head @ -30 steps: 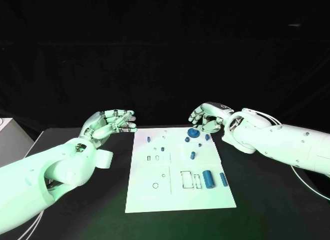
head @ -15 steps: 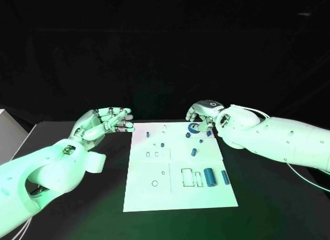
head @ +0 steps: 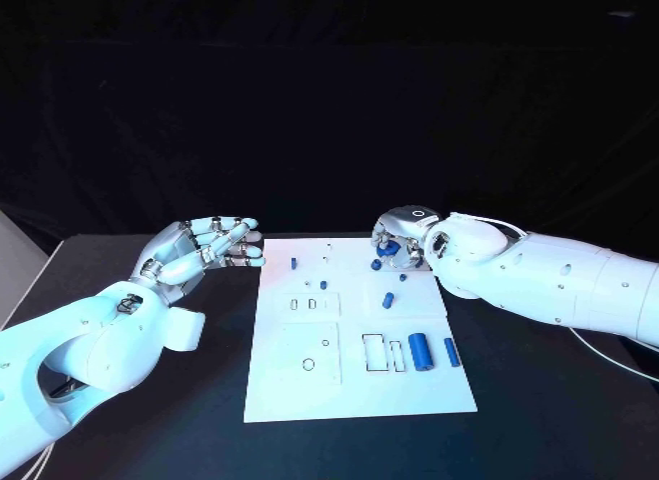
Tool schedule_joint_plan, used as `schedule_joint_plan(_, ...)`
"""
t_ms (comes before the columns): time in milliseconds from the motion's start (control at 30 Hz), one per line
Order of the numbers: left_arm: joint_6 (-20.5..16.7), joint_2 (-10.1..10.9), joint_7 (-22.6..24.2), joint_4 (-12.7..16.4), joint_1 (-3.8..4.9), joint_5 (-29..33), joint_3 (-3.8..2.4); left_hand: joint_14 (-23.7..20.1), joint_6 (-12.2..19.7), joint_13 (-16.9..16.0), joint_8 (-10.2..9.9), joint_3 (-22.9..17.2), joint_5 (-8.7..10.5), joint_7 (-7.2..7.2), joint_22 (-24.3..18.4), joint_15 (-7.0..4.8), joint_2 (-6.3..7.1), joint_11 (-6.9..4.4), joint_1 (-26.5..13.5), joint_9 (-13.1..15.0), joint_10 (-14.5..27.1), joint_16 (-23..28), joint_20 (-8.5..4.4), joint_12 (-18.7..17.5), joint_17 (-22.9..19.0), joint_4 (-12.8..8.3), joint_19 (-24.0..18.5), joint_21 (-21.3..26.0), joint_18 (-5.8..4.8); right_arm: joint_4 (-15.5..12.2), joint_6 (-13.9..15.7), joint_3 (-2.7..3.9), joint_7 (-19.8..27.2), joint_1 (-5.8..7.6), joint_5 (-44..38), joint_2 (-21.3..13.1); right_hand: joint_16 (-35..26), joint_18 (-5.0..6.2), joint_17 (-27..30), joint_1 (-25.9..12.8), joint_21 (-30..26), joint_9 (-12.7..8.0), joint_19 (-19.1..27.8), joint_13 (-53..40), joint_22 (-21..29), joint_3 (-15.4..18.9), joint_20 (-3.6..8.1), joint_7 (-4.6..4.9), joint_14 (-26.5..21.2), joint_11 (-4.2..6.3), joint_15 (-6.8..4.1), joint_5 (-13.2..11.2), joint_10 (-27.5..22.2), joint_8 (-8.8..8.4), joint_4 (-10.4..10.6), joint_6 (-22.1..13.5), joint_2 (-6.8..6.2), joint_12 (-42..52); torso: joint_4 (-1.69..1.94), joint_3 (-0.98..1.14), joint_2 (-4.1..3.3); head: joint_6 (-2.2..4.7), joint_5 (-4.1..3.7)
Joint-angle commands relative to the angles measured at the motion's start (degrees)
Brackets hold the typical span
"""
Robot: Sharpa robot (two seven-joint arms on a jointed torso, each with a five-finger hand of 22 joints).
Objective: Assemble the parts on the task board
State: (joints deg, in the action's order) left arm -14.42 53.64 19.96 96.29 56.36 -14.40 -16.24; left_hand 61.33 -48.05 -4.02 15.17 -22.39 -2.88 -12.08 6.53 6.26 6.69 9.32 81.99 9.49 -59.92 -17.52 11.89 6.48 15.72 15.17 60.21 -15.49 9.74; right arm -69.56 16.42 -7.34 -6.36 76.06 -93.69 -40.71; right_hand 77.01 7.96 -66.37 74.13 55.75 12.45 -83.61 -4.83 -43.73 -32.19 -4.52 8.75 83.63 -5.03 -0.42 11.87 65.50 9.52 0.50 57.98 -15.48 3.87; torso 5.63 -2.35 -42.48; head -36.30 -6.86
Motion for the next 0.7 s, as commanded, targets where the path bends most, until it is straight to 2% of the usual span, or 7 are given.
schedule_joint_plan(33, 1.24, -0.02, 0.09, 0.20, 0.00, -0.38, -0.06, 0.08, -0.35, 0.07, 0.01, -0.26, -0.05, -1.04, 0.05, -0.01, 0.74, 0.24, 0.05, -0.02, -0.35, -0.31, -0.13, -0.24, 0.13, 0.00, 0.39, -0.37, 0.74, 0.01, -2.54, 0.01, -0.64, -0.10, -1.45, 0.02, 0.29, -1.02, -0.08, -0.19, 0.44, 0.08, -0.80, -0.11, -0.21, 0.27, -0.01, -0.06, 2.77, -0.07, 0.12, -0.16, -0.30, -0.21, 0.21, -0.26, -0.42, -0.26, 0.20, -0.16, -0.54, 0.09, -0.08)
schedule_joint_plan(333, 1.25, 0.03, -0.14, 0.13, -0.01, -0.44, -0.07, 0.08, -0.35, 0.07, 0.01, -0.26, -0.05, -1.04, 0.05, -0.01, 0.74, 0.24, 0.05, -0.02, -0.35, -0.31, -0.13, -0.24, 0.13, 0.00, 0.39, -0.37, 0.74, 0.22, -3.06, 0.01, -0.35, -0.44, -1.27, 0.21, 0.48, -1.05, -0.24, -0.18, 0.74, 0.17, -0.81, -0.21, -0.57, 0.34, -0.03, -0.04, 2.77, -0.08, 0.13, -0.05, -0.28, -0.11, 0.31, -0.07, -0.28, -0.20, 0.37, -0.33, -1.27, 0.58, -0.37)
schedule_joint_plan(600, 1.28, 0.12, -0.27, 0.16, -0.01, -0.48, -0.08, 0.04, -0.33, 0.08, -0.03, -0.29, -0.05, -1.11, 0.05, 0.01, 0.78, 0.28, 0.03, -0.04, -0.34, -0.31, -0.13, -0.32, 0.21, 0.00, 0.38, -0.37, 0.72, 0.28, -3.08, 0.02, -0.37, -0.56, -1.22, 0.38, 0.62, -1.12, -0.24, -0.11, 1.25, 0.25, -0.85, -0.35, -1.19, 0.27, -0.04, 0.01, 2.73, -0.10, 0.15, 0.19, -0.16, -0.06, 0.45, 0.03, 0.00, -0.13, 0.49, -0.42, -1.89, 1.07, -0.49)
schedule_joint_plan(700, 1.30, 0.18, -0.34, 0.18, -0.01, -0.50, -0.08, 0.04, -0.33, 0.08, -0.03, -0.29, -0.05, -1.11, 0.05, 0.01, 0.78, 0.28, 0.03, -0.04, -0.34, -0.31, -0.13, -0.32, 0.21, 0.00, 0.38, -0.37, 0.72, 0.32, -2.97, 0.02, -0.37, -0.57, -1.22, 0.42, 0.76, -1.17, -0.32, -0.07, 1.63, 0.33, -0.87, -0.47, -1.65, 0.15, -0.05, 0.03, 2.72, -0.10, 0.16, 0.32, 0.00, 0.02, 0.58, 0.18, 0.22, -0.08, 0.49, -0.40, -2.11, 1.18, -0.45)
